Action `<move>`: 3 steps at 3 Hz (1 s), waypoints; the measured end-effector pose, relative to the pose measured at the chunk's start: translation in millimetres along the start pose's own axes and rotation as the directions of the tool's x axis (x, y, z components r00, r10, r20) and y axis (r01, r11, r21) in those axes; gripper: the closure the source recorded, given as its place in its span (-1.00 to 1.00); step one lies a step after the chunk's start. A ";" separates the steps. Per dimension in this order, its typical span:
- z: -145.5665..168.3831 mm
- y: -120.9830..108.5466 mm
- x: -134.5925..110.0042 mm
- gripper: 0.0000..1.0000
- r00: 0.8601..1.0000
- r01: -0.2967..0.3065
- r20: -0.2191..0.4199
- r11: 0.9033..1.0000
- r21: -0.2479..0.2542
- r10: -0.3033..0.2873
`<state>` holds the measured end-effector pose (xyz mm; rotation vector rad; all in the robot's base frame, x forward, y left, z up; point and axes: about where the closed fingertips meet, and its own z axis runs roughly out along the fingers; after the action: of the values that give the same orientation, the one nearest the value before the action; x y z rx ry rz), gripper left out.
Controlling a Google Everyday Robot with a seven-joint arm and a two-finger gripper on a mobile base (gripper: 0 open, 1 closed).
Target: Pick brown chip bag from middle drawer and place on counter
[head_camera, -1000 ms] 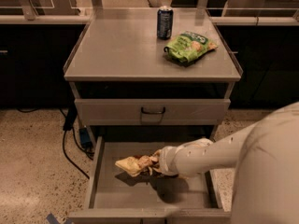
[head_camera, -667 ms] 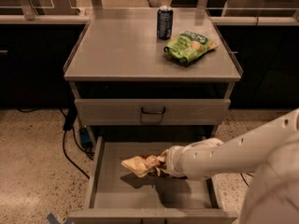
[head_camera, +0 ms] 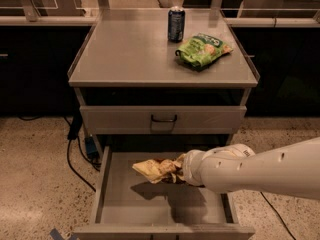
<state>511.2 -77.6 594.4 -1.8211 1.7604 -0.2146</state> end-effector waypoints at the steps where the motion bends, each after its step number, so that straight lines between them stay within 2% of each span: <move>1: 0.0 0.0 0.0 1.00 1.000 0.000 0.000 1.000 0.000 0.000; 2: -10.0 -11.0 -5.1 1.00 1.000 0.022 0.008 1.000 0.012 -0.022; 3: -27.6 -45.4 1.8 1.00 0.996 0.086 -0.020 0.995 0.042 -0.085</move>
Offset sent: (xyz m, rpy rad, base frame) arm 0.0119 -0.0023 0.0431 -0.0066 -0.0413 0.0456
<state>536.6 -89.7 639.5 -1.8713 1.6786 -0.3011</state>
